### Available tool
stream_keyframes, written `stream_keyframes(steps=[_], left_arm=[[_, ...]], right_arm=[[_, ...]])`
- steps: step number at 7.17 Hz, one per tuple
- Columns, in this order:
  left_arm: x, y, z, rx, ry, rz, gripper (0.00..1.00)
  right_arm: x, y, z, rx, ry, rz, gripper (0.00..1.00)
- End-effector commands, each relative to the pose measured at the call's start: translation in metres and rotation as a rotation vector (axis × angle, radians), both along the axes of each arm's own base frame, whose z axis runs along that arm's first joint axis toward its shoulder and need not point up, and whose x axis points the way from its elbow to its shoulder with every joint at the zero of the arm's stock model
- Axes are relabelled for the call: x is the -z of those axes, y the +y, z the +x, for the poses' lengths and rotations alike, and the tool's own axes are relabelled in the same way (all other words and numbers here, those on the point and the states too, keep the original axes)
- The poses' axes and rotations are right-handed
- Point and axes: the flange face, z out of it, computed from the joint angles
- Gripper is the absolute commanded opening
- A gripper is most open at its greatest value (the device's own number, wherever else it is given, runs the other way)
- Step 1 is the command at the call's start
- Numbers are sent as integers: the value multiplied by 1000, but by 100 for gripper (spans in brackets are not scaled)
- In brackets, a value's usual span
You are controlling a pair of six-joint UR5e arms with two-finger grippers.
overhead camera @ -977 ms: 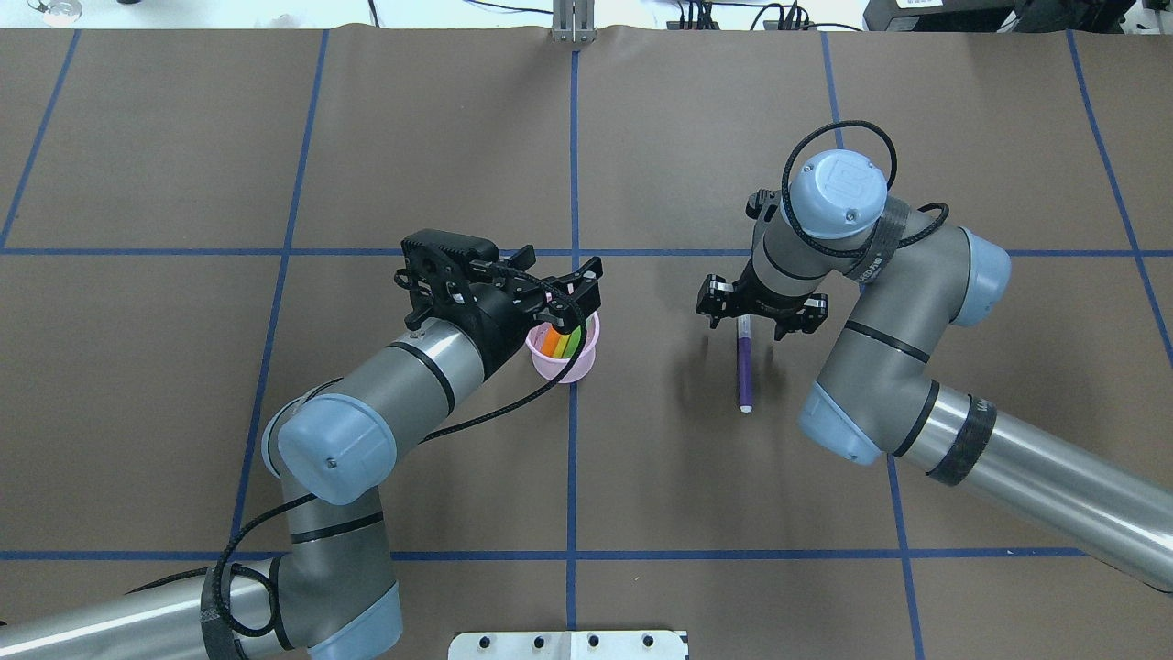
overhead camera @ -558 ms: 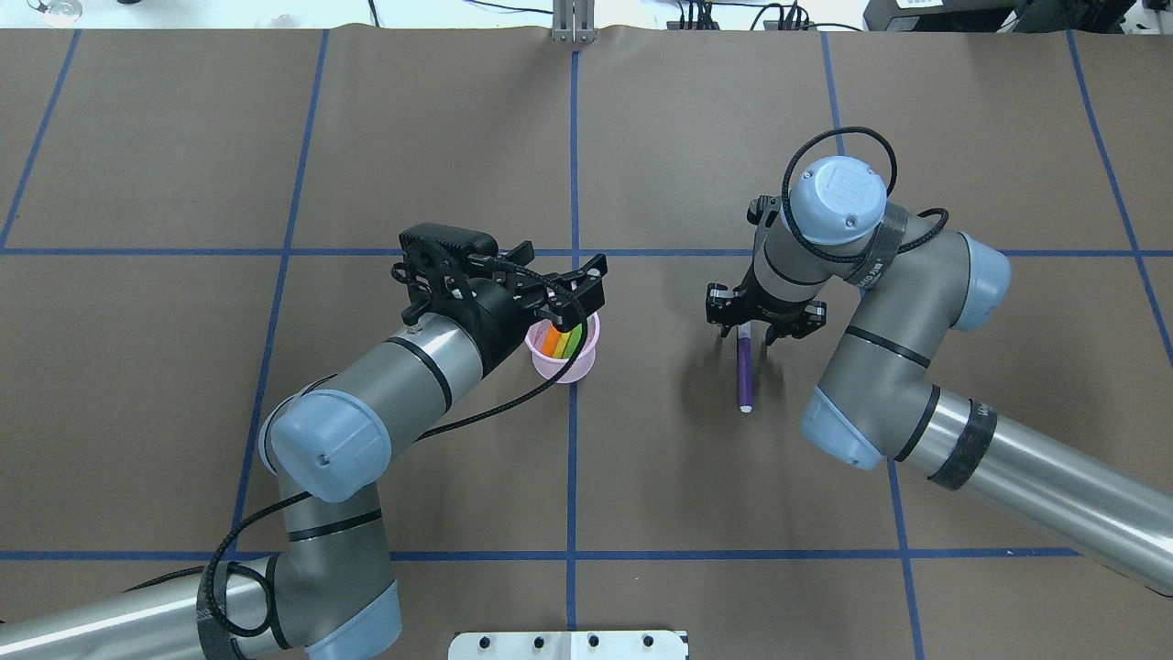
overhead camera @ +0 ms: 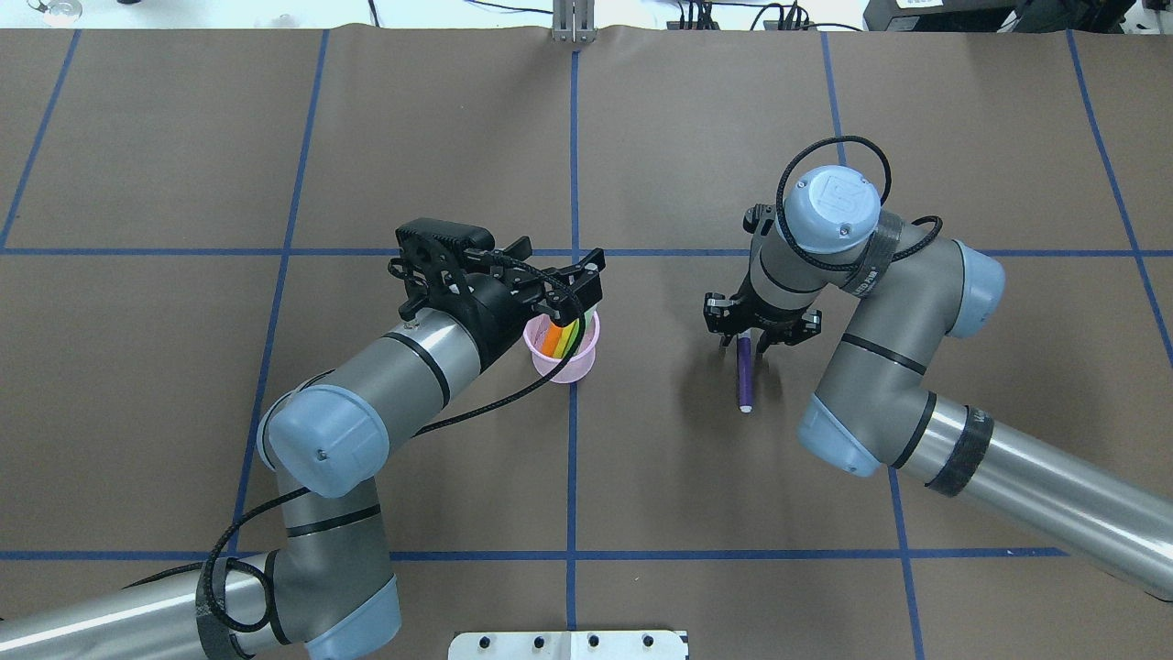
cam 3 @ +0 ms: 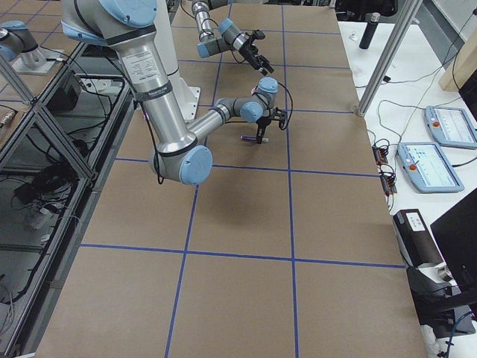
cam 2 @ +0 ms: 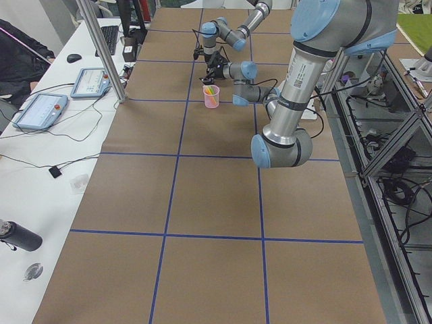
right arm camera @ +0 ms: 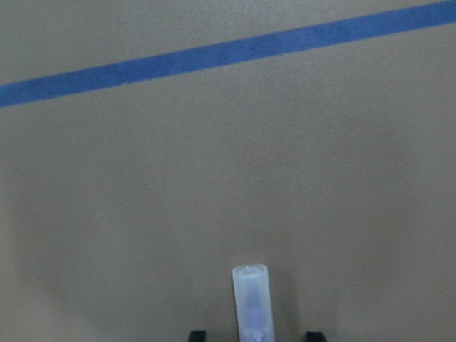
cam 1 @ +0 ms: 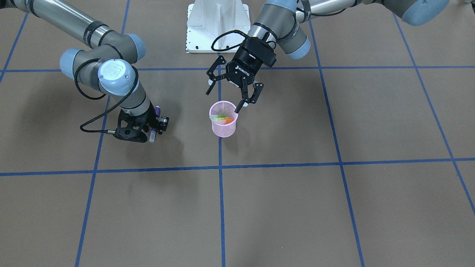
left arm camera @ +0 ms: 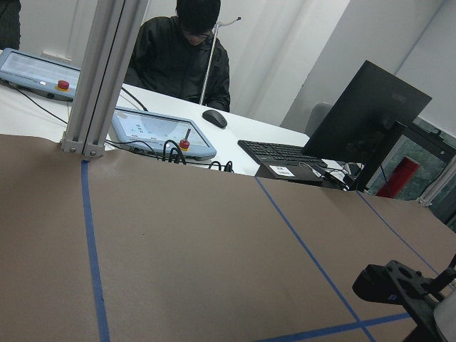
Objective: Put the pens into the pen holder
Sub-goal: 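Lower the right gripper and grasp the purple marker, then carry the purple marker over the cup with the right gripper while the left withdraws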
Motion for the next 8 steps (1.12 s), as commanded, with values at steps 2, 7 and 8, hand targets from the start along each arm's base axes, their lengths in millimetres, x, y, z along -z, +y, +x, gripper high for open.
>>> stream_keyframes(steps=[2,7,8], left_arm=[[0,-2,-1,3,0,0,100],[-36,-99,-63,-137,-186,-99,100],[-58,-136,-100,-217,-253,-183,100]], right_arm=[[1,0,0,1,-1,1,0],[113,-6,84,-73,-187,179,0],[140,-4,105,-105,-217,258,0]])
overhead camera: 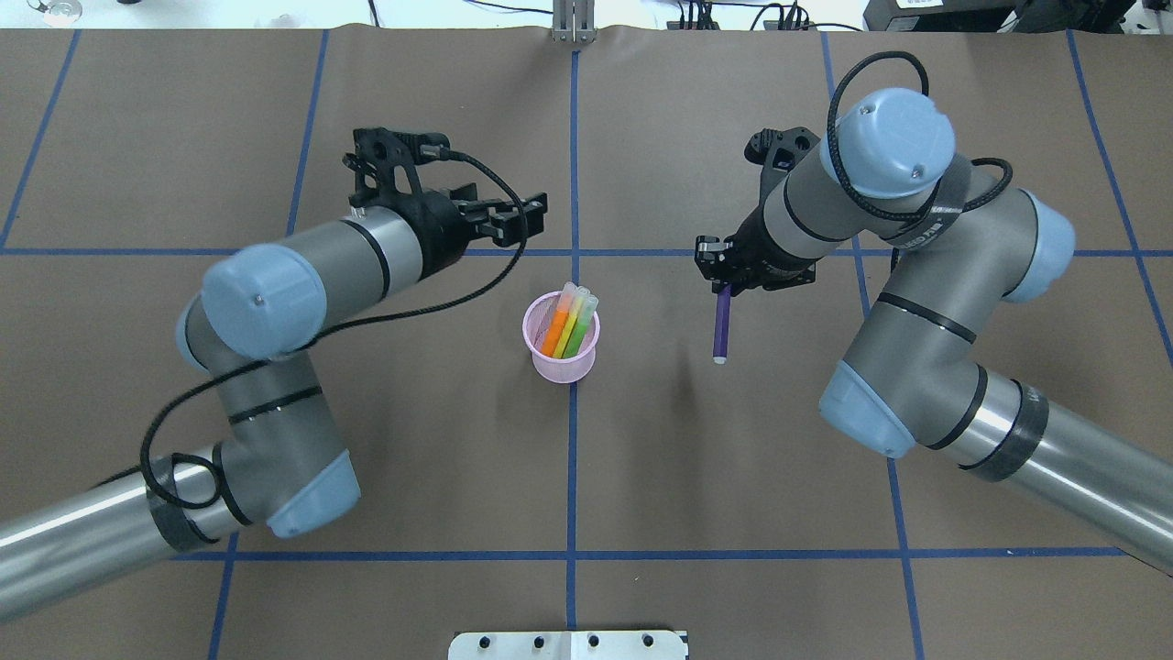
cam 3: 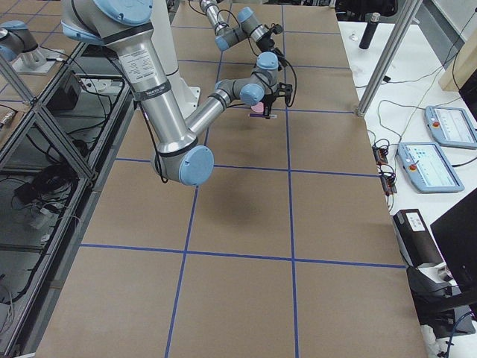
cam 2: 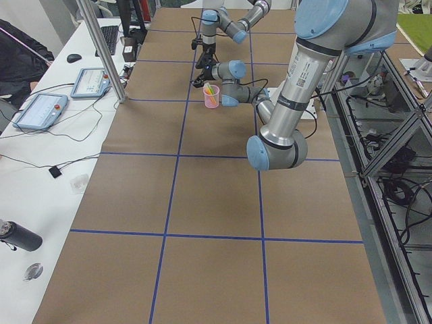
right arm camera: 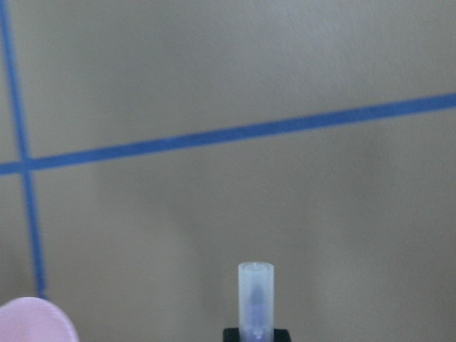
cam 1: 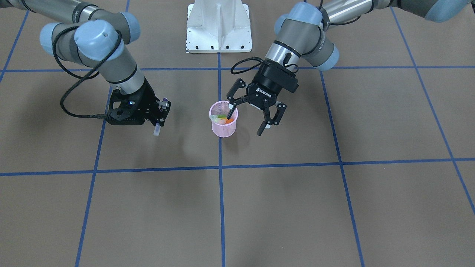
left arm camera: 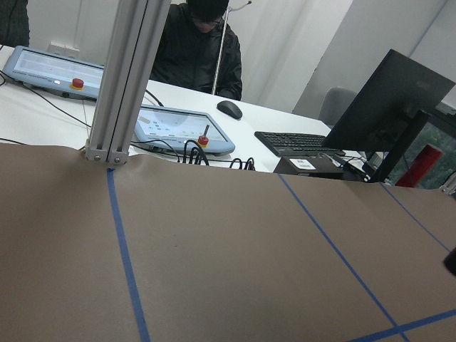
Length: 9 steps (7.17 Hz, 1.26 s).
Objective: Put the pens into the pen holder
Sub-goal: 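Carry the purple marker over the cup with the right gripper while the left withdraws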
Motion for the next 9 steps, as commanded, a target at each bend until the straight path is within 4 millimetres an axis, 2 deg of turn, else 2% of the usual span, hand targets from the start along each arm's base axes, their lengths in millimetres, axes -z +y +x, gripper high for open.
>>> stream_keyframes(steps=[1,2,3,4,5,6,8,9], left_arm=[[-48,-65,-67,-153,-169,-222,100],[-60,-78,-86,-161,-190,-265,100],[-89,-76,-93,-157,-221,-295,100],[-115,-76,-103,-152,-258,-310,100],[-133,-81,-118,-150,-309,-288,100],[-141,-83,-123,-146,-322,-293,100],[-157,-87,-119,-145,-340,-317,100],[-160,-89,-120,-144,-344,-323,100]], right_arm=[[64,4,41,-117,-84,197,0],[85,10,40,-182,-193,339,0],[92,25,30,-254,-280,452,0],[100,43,9,-271,-285,546,0],[105,56,-4,-253,-260,655,0],[106,69,-21,-192,-245,744,0],[81,83,-66,-177,-267,780,0],[72,87,-82,-205,-248,789,0]])
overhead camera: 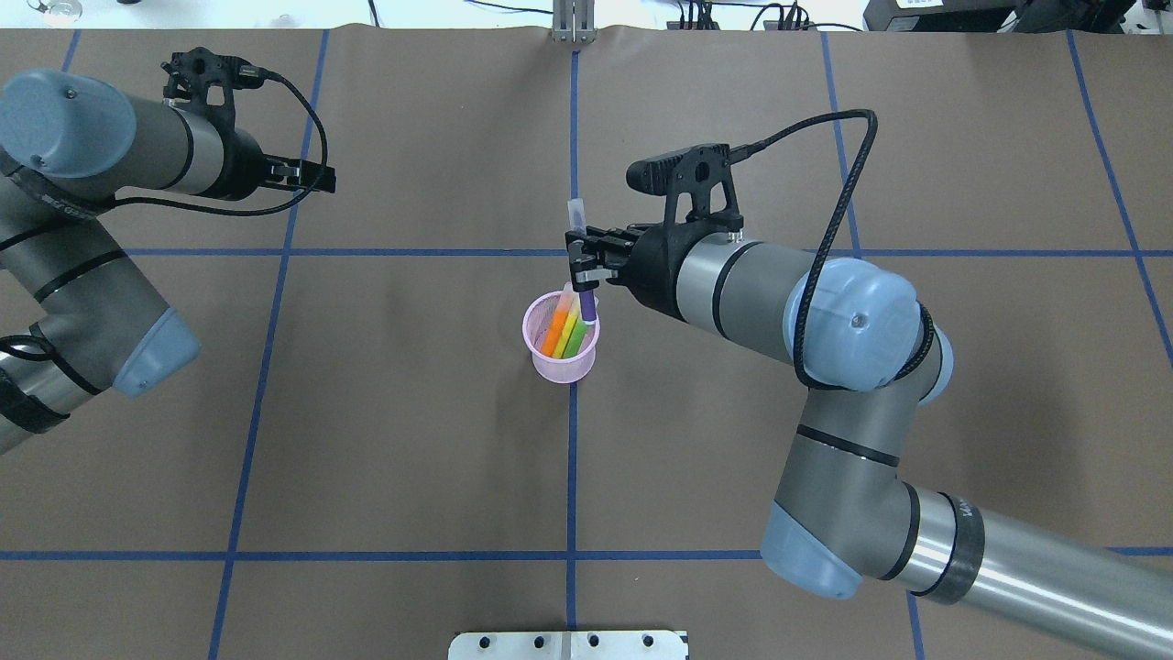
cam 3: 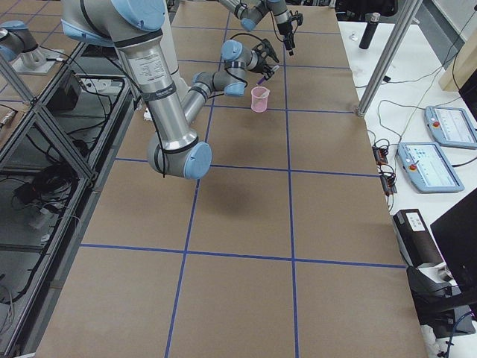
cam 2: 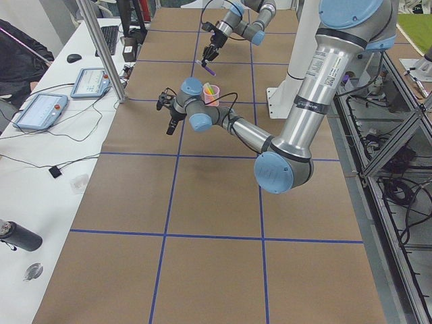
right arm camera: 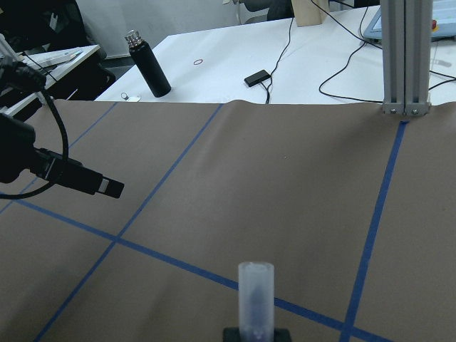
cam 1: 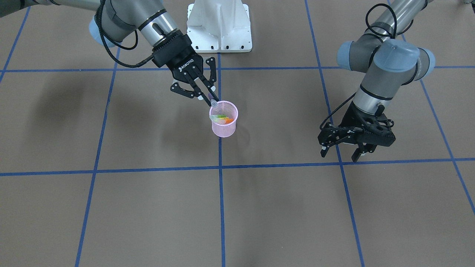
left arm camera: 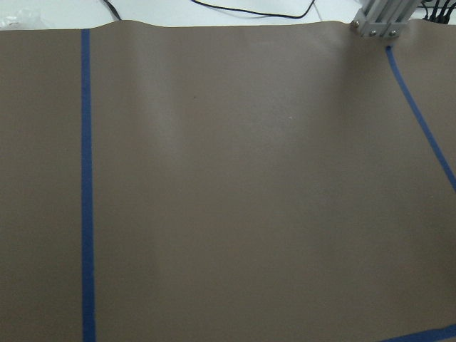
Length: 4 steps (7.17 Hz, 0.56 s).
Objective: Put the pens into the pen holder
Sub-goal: 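Carry the purple marker over the cup with the right gripper while the left withdraws, then lower the purple marker into the cup and open the right gripper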
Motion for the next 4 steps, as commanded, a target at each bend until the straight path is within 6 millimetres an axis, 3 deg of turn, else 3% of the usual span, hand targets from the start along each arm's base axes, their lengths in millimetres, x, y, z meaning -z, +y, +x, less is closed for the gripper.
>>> stream_keyframes(steps=[1,4], left_arm=[[-11,-3,1,0,-14,-16,100],[-19,-5,4,-1,-23,-24,100]], right_arm=[[-11,6,-34,-25,18,28,0],[-6,2,-46,-27,22,27,0]])
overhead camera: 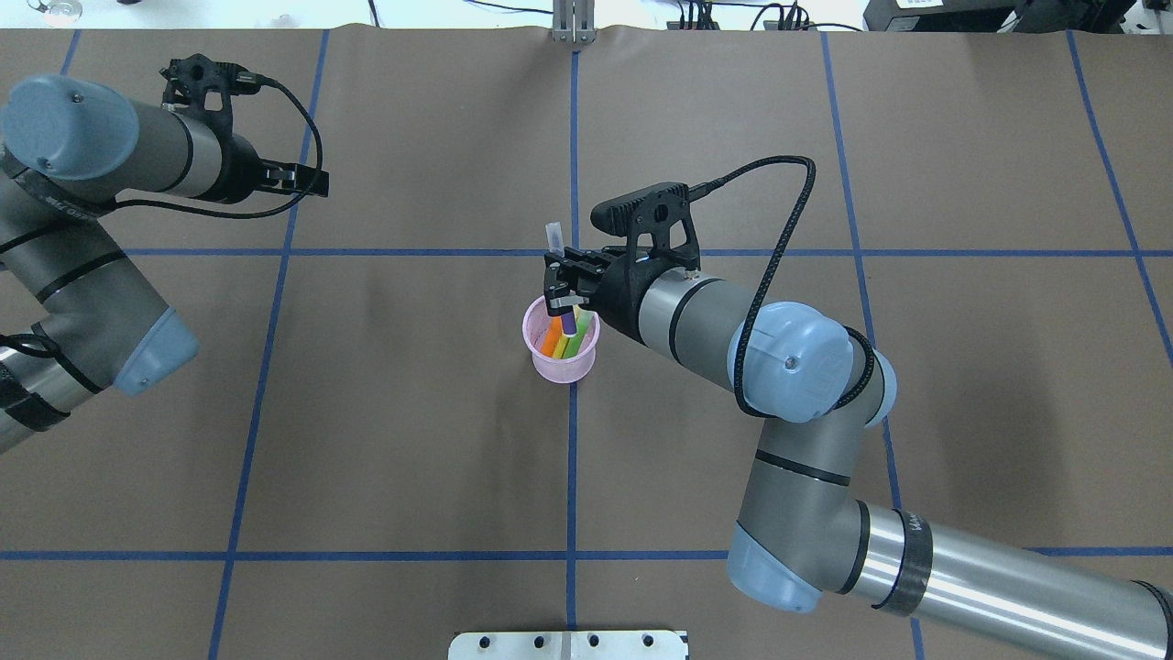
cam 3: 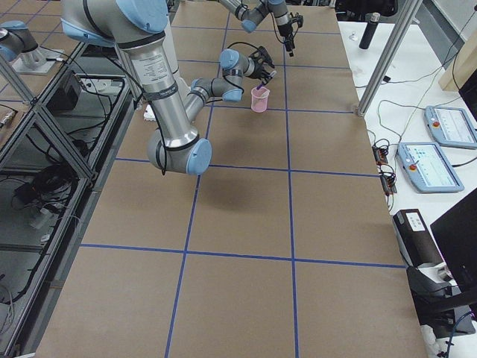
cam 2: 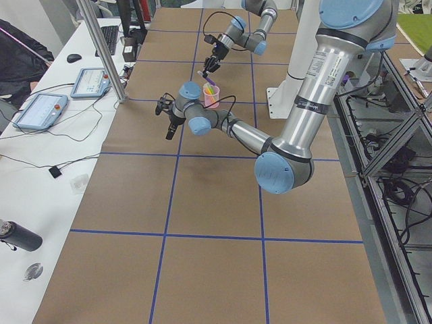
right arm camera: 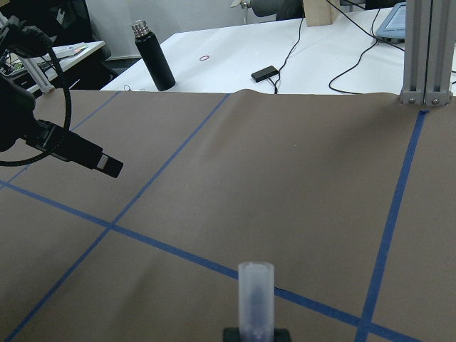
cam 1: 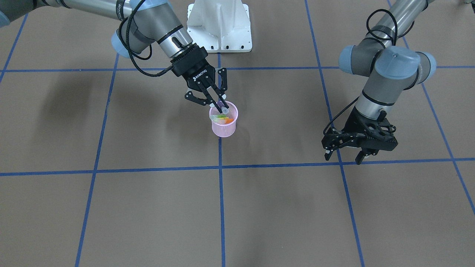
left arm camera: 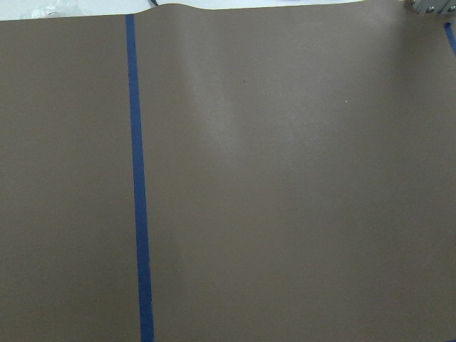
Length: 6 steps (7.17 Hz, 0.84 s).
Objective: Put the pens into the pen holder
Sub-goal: 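Lower the purple marker into the cup and open the right gripper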
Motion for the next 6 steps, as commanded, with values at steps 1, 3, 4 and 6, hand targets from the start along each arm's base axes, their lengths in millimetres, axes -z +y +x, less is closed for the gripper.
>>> stream_keyframes(steps=[1,3,4,6], left_arm=[[-6,-1,2,-1,-6,-6,100],[-12,-2,4,-3,-11,-12,100],[-13,-2,4,-4,-12,-12,100],[-15,-2,6,-5,-15,-15,100]], right_arm=[[1,5,-10,8,3,0,0],[-4,14,-22,1,16,-3,0],[-11,12,-28,1,32,-9,0],[-22,19,-39,-3,53,-15,0]])
